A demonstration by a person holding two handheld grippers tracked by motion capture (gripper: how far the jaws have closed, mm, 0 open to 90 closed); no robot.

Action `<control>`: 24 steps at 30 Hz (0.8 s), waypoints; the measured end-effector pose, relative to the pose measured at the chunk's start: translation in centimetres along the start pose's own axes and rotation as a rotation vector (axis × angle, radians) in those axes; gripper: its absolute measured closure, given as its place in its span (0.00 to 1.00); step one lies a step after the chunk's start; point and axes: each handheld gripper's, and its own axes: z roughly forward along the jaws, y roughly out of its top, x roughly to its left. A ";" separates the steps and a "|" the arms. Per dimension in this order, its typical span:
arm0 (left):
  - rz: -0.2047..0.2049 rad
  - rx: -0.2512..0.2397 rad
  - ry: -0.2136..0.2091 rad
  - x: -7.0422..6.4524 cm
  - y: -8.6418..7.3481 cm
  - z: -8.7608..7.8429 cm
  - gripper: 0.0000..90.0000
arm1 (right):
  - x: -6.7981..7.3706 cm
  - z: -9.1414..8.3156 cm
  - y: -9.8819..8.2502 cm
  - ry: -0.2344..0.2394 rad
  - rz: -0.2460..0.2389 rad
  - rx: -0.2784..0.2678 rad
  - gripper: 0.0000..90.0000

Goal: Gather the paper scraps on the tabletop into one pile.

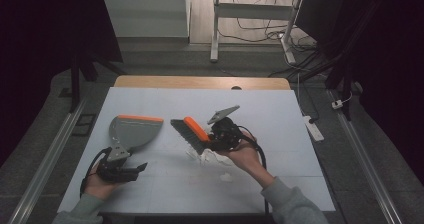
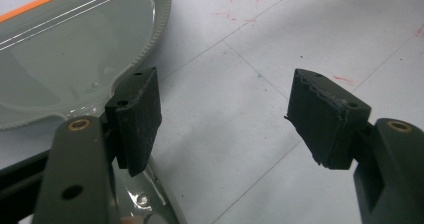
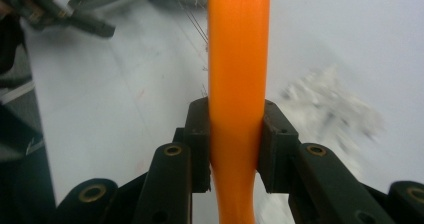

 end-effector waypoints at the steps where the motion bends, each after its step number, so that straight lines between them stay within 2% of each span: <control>1: 0.001 0.000 0.000 0.0 0.0 0.0 0.34 | -0.1 -0.8 -0.2 -0.003 -0.013 0.005 0.78; 4: 0.003 0.001 0.000 0.0 0.0 0.0 0.34 | -0.6 -2.9 -1.4 0.026 -0.065 0.055 0.78; 6: 0.004 0.002 0.001 0.0 0.1 0.0 0.34 | -0.9 -3.7 -2.5 0.043 -0.098 0.111 0.78; 7: 0.003 0.002 0.000 0.0 0.1 0.1 0.34 | -0.9 -4.0 -3.0 0.057 -0.102 0.140 0.78; 8: 0.004 0.003 -0.001 -0.1 0.1 0.1 0.34 | -0.8 -4.2 -3.8 0.096 -0.120 0.184 0.78; 11: 0.004 0.004 -0.001 -0.1 0.1 0.1 0.34 | -0.3 -3.7 -6.0 0.182 -0.175 0.283 0.78; 12: 0.004 0.004 -0.001 -0.1 0.1 0.1 0.34 | 0.0 -3.3 -6.6 0.182 -0.192 0.321 0.78; 13: 0.004 0.005 0.000 -0.1 0.1 0.1 0.34 | 0.3 -2.8 -7.0 0.161 -0.205 0.343 0.78; 14: 0.003 0.005 0.001 -0.1 0.1 0.2 0.34 | 0.3 -2.4 -7.2 0.139 -0.205 0.350 0.78; 16: 0.004 0.007 0.004 -0.1 0.1 0.1 0.34 | -0.4 -2.0 -6.8 0.134 -0.195 0.303 0.78; 18: 0.003 0.004 0.004 -0.1 0.1 0.1 0.34 | -0.9 -1.3 -6.1 0.099 -0.207 0.286 0.78; 21: 0.001 0.005 0.004 0.0 0.1 0.1 0.34 | -1.8 0.3 -4.7 0.071 -0.233 0.257 0.78; 24: 0.000 0.006 0.005 0.0 0.0 0.1 0.34 | -2.4 1.2 -3.5 0.029 -0.227 0.222 0.78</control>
